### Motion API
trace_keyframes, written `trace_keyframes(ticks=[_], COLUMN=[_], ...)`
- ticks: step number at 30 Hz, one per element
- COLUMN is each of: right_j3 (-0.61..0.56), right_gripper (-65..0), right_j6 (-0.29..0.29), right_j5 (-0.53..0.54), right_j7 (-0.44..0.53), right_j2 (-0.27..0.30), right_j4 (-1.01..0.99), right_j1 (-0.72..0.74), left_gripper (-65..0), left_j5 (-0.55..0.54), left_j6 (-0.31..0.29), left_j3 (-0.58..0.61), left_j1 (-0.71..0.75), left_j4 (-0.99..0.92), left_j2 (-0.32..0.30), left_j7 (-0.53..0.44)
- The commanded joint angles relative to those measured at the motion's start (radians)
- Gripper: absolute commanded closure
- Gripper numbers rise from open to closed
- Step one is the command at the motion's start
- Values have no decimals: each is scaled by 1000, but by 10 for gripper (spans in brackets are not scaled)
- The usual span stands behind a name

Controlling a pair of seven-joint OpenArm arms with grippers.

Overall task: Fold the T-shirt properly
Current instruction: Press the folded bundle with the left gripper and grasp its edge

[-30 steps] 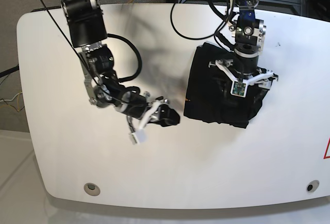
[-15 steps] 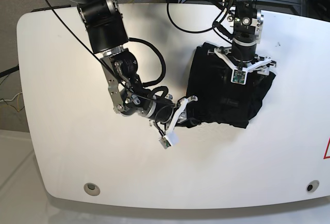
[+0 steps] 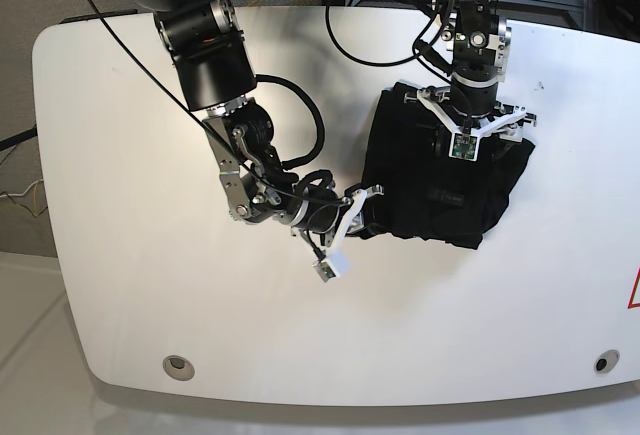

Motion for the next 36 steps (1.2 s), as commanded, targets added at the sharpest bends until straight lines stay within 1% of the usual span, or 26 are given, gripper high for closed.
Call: trace_keyframes(ticks=[1, 7, 11, 17, 21, 23, 28, 31, 36], right_j3=[-7, -40, -41, -40, -40, -40, -38, -38, -36], right_gripper=[-122, -122, -122, -121, -121, -121, -121, -121, -121], right_j6=[13, 13, 13, 13, 13, 13, 13, 13, 11], right_j5=[18, 18, 18, 18, 6, -2, -23, -32, -62], right_j7=[38, 77, 79, 102, 113, 113, 113, 114, 114], right_j2=[-21, -23, -21, -15, 14, 15, 35, 40, 65], right_j4=[-5, -17, -35, -58, -51, -51, -41, -12, 58], right_j1=[34, 34, 32, 14, -14, -26, -63, -97, -143], left_gripper=[-445, -445, -445, -445, -445, -445, -445, -445, -445], left_j5=[-12, -79, -114, -127, -128, -128, -145, -176, -214], left_j6=[6, 6, 6, 6, 6, 5, 3, 3, 3], left_j3=[2, -31, -48, -49, -67, -81, -98, -101, -101], left_j1=[-7, -10, -15, -39, -61, -82, -111, -128, -147], left_j4=[5, -6, -6, -32, -71, -94, -158, -178, -198], left_j2=[3, 3, 3, 3, 3, 3, -38, -63, -91], left_j7=[-20, -21, -21, -21, -24, -24, -26, -26, -26])
